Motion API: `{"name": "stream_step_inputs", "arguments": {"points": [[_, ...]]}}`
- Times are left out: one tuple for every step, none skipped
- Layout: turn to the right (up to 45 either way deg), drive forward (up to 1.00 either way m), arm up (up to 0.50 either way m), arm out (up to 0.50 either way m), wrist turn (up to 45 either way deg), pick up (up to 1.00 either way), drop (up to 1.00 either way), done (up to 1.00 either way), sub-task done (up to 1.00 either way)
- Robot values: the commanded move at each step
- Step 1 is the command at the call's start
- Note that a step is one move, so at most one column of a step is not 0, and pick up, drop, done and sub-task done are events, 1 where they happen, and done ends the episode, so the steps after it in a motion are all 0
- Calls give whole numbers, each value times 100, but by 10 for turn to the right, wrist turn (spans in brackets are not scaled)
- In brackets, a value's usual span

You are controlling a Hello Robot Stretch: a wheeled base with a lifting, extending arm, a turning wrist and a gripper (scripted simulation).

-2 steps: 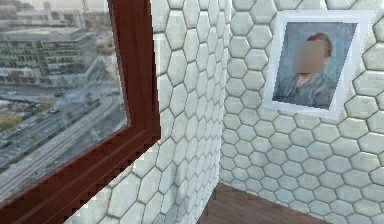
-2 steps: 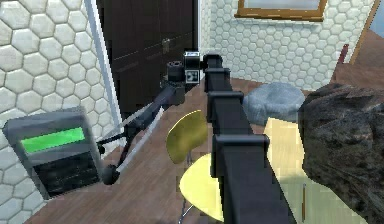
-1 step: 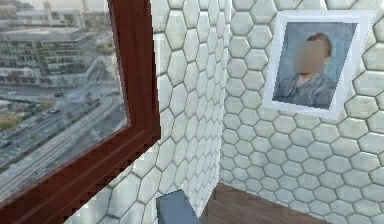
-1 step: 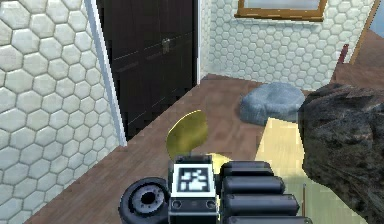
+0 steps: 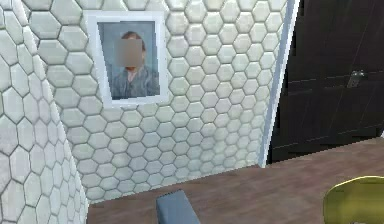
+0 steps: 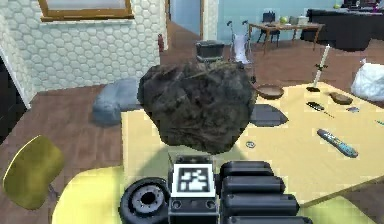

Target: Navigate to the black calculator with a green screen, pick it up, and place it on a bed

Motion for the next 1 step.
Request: {"name": "stream_step_inputs", "arguments": {"points": [[120,0,0,0,0,0,0,0,0]]}}
